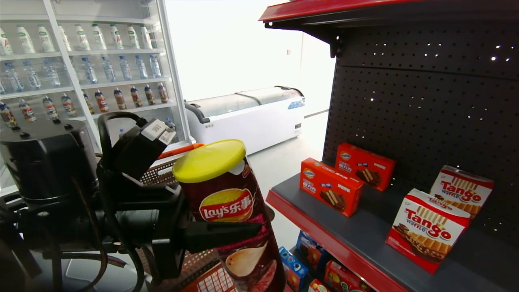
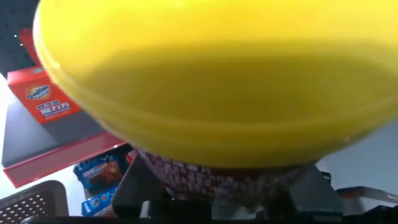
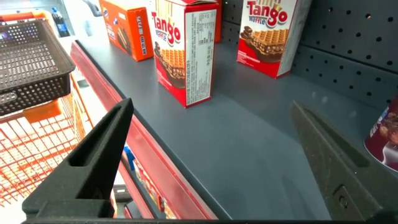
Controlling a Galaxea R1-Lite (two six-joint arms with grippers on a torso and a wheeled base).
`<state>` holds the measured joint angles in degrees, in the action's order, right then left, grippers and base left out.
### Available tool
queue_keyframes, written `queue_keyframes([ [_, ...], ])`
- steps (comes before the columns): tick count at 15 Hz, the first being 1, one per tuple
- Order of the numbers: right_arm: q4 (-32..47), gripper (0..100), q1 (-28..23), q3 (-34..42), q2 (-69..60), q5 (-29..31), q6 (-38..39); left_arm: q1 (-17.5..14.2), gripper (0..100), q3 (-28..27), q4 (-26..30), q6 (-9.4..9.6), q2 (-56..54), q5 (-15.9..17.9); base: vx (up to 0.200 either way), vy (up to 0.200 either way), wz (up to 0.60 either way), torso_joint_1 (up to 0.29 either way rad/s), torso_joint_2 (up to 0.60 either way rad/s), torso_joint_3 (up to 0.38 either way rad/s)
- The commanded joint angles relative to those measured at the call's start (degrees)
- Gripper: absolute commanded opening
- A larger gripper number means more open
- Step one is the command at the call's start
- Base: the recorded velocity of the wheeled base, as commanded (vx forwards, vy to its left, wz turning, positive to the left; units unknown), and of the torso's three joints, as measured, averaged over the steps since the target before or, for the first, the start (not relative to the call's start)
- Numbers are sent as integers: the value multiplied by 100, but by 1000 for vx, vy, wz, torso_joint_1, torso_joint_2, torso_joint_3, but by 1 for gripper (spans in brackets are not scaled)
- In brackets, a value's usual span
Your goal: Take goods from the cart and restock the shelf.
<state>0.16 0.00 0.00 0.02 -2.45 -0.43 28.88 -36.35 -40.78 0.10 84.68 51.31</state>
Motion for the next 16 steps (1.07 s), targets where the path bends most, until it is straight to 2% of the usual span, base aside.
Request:
queue_keyframes([
  [1,2,100,0,0,-2,-1,-1,144,0,58,-9,-1,5,2,0,0,0,0,0,0],
  [3,2,100,0,0,-2,-1,-1,276,0,137,-9,-1,-4,2,0,0,0,0,0,0],
  [8,2,100,0,0,-2,-1,-1,285,0,348,-27,-1,-56,-7,0,0,0,0,0,0],
  [16,2,100,0,0,-2,-1,-1,285,0,348,-36,8,-48,-7,0,0,-600,1,-2,2],
])
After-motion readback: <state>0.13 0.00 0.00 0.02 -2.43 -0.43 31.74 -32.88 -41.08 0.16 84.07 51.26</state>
